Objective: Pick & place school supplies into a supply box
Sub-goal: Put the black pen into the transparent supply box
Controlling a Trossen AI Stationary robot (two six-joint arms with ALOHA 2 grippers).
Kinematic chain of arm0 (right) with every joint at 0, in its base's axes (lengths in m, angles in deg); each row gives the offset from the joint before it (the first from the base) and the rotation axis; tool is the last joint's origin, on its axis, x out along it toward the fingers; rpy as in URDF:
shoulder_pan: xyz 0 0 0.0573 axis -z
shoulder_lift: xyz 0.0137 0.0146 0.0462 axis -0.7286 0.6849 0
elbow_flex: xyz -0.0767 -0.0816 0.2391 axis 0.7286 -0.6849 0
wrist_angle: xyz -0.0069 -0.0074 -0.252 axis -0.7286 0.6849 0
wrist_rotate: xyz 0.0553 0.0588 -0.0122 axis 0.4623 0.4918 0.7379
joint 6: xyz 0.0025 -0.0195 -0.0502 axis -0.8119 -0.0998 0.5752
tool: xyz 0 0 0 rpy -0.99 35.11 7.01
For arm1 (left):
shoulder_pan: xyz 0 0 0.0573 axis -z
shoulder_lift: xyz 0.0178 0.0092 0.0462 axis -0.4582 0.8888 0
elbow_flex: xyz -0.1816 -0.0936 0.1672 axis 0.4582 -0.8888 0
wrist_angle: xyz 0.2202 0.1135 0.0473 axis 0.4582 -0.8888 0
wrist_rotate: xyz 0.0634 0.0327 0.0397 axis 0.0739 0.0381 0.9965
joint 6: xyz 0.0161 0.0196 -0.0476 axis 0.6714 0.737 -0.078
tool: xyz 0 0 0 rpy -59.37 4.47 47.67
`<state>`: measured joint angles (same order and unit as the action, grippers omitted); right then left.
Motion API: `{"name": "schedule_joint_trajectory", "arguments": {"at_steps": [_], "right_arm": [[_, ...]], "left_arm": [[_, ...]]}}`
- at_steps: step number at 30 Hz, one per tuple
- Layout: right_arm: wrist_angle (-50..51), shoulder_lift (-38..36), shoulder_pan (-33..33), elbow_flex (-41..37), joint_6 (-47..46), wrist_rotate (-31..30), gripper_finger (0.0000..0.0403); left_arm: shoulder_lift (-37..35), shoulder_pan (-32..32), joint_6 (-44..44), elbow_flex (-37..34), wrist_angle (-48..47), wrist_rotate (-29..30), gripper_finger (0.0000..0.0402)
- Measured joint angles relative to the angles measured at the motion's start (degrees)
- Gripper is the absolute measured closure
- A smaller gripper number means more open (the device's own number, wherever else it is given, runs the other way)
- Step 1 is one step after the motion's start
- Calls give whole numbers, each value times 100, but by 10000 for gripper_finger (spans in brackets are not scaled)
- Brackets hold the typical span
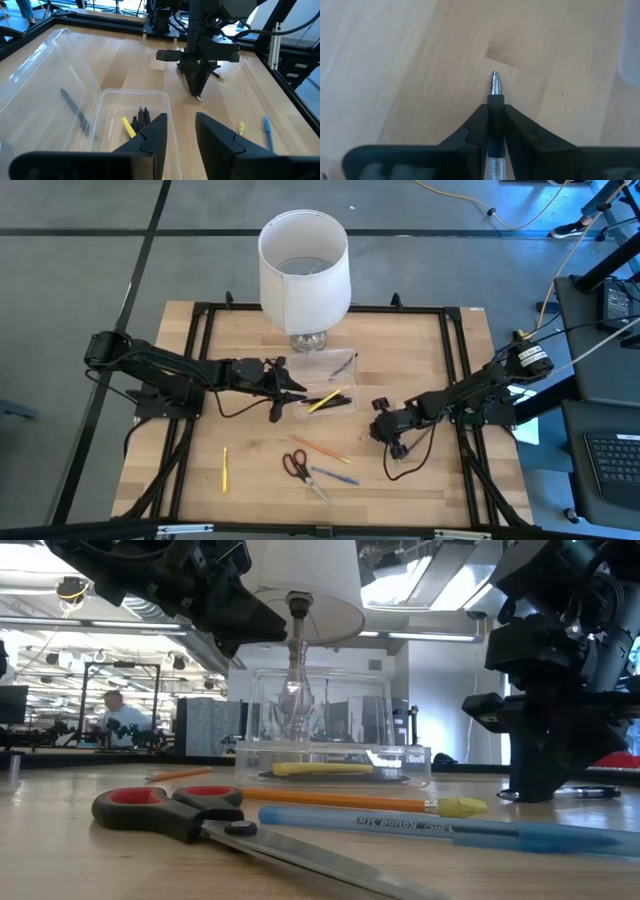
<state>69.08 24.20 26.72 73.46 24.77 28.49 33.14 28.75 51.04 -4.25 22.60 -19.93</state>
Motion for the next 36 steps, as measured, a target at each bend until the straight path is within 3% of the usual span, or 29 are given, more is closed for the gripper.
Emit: {"name": "schedule_joint_trajectory", "arguments": {"at_steps": [5,15,24,30,36], "right_arm": [[35,-156,0,-11,-125,16,367],[106,-661,0,-32,-358,-11,355],[-48,-1026,166,566,-259,-1049,355],[-1320,-769,549,1080,206,-1025,356],[-2496,-284,996,1110,530,-415,355]], "left_arm": [[2,0,-34,0,6,0,304],[-162,0,-32,2,23,0,311],[-468,0,-29,0,0,0,313],[-714,1,35,0,-120,0,313],[-910,4,0,4,-658,0,313]]}}
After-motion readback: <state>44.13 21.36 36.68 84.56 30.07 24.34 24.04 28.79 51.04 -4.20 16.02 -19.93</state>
